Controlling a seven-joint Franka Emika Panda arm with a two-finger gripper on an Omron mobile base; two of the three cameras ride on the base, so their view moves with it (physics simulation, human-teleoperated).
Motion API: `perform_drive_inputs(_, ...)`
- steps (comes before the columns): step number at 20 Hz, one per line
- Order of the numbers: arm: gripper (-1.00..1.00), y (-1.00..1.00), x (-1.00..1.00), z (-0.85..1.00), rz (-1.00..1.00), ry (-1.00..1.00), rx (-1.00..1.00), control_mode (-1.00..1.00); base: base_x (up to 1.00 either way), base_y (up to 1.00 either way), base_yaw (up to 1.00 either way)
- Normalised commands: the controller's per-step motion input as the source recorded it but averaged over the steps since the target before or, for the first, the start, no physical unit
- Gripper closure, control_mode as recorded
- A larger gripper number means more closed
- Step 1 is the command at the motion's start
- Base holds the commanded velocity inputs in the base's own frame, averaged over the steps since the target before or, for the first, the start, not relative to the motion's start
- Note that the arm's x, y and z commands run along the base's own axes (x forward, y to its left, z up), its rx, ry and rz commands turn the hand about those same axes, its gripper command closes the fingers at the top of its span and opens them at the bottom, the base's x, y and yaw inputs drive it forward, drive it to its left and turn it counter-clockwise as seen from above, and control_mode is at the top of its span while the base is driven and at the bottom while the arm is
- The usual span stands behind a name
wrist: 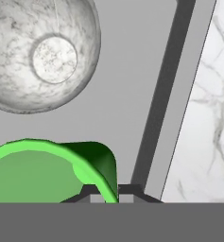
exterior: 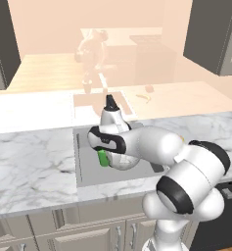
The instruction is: Remove the onion and banana from the sink. Then move the bowl and cup from the counter to the sink for washing.
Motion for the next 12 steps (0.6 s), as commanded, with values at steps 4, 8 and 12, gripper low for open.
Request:
perform_drive_inputs(4,1.00,0.00,0.00,-0.10,0.00,0.00,0.00,-1.00,0.00,0.00,0.00)
perform_drive_inputs(8,1.00,0.00,0.01,-0.08,0.00,0.00,0.00,-1.00,0.00,0.00,0.00)
perform_drive_inputs(12,1.00,0.00,0.04,-0.07,0.00,0.00,0.00,-1.00,0.00,0.00,0.00)
